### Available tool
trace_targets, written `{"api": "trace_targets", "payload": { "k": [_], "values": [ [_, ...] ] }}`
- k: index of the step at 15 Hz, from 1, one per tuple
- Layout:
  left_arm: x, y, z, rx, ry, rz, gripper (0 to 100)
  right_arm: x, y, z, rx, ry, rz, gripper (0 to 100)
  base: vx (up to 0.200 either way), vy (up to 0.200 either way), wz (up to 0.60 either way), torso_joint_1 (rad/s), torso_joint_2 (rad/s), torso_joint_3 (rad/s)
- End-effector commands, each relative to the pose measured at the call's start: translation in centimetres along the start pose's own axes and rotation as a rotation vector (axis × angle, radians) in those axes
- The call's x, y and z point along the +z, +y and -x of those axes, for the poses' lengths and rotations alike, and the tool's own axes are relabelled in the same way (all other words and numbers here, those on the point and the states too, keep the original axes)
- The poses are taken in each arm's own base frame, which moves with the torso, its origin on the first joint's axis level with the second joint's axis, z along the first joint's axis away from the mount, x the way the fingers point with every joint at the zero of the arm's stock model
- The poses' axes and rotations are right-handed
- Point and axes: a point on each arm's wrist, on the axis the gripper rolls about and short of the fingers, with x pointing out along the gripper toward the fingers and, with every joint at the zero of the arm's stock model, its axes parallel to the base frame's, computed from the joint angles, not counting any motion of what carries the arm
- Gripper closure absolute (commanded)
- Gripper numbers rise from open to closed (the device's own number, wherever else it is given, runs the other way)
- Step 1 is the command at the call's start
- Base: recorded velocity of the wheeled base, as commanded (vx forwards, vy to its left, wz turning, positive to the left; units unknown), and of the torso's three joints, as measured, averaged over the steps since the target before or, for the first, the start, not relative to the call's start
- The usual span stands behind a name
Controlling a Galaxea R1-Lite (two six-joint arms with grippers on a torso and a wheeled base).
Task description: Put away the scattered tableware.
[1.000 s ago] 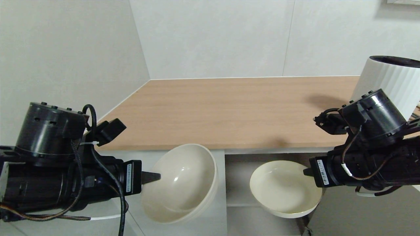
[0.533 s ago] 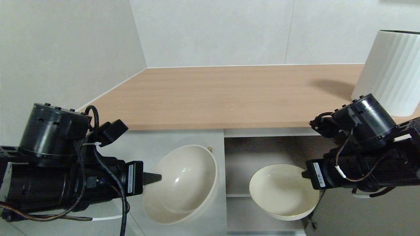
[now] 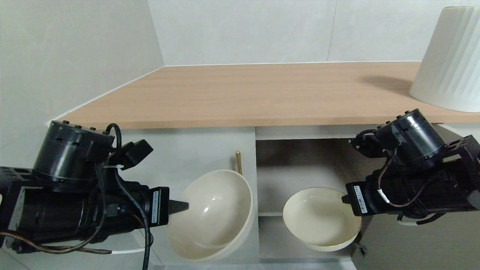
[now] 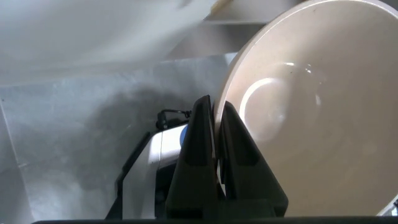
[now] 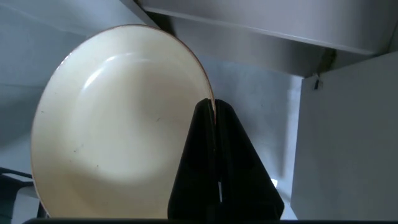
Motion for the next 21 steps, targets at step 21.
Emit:
{"api": "trace_targets", "payload": {
  "k": [21],
  "values": [
    [-0.2, 0.2, -1.0, 0.013, 0.037, 0.006, 100, -1.2, -6.0, -25.3, -0.272, -0.117, -0.250, 100, 0.000, 0.000, 0.00, 0.000, 0.00, 0.000]
  ]
}}
